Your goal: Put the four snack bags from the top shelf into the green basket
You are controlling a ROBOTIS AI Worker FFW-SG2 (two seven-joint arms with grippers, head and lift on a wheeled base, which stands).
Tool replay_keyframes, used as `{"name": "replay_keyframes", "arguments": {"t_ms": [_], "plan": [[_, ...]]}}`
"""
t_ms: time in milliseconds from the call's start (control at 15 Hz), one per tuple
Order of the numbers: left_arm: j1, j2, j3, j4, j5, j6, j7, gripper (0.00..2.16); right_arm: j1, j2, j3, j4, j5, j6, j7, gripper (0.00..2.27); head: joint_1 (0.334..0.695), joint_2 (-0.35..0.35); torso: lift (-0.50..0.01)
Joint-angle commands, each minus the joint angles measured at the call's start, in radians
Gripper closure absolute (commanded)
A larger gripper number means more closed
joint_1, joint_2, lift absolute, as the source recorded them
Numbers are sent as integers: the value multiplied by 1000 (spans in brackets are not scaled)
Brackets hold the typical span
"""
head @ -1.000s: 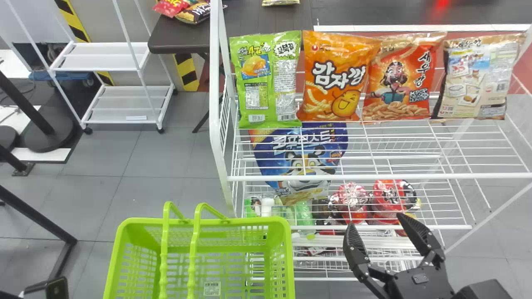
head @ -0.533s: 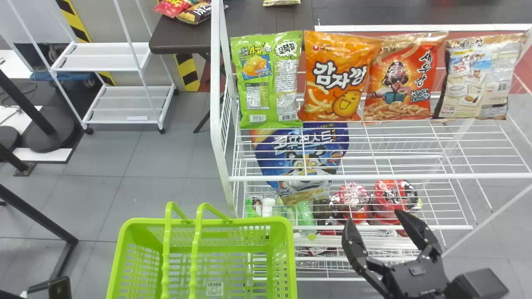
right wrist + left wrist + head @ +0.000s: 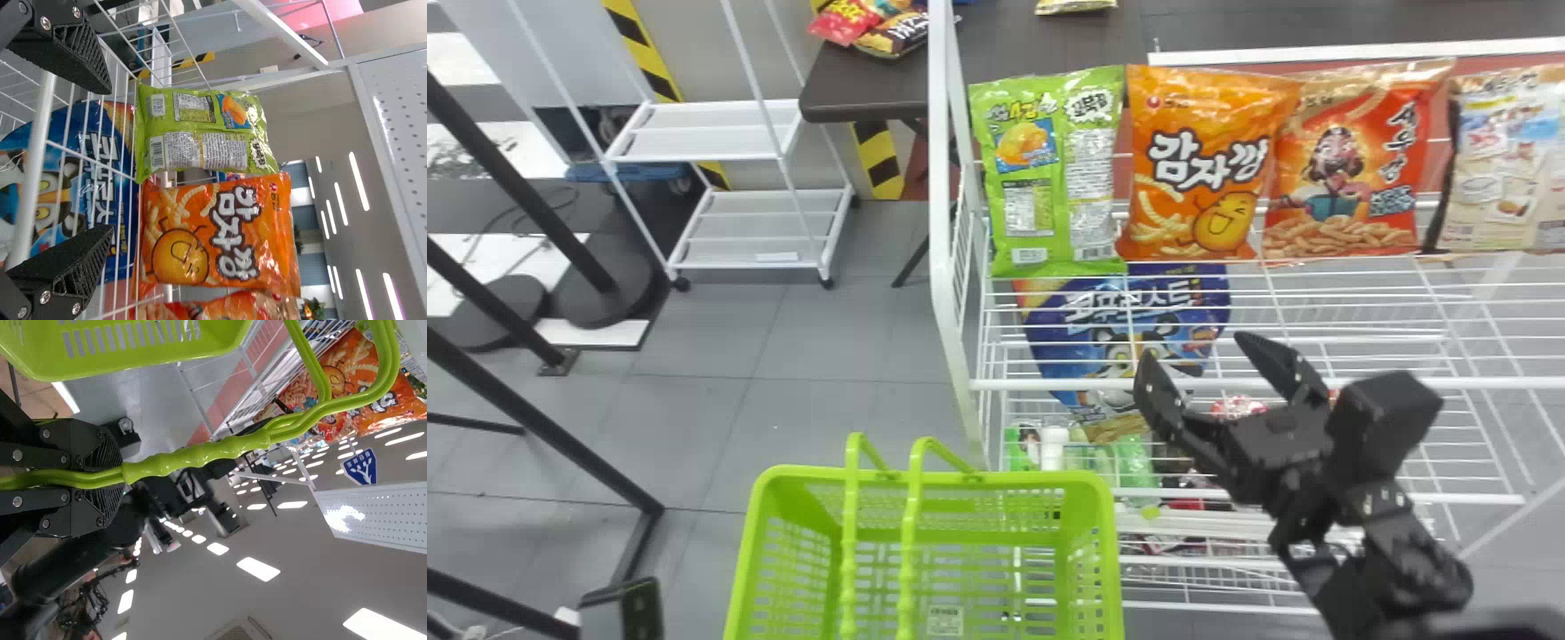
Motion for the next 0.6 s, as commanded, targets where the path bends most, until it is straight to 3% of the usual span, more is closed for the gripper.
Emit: {"name": "replay_keyframes", "arguments": {"t_ms": [0, 333, 533], "plan": [[-14, 8, -13, 3, -1, 9, -10, 2148, -121, 1, 23, 58, -3, 59, -22, 87, 695, 159, 0], [-24, 22, -25, 14, 2, 9, -10, 2148, -359, 1, 53, 242, -61, 96, -39, 87, 695, 157, 0], [-27, 32, -33, 20, 4, 9, -10, 2148, -497, 1, 76, 415, -130, 96, 8, 87, 695, 169, 0]]}}
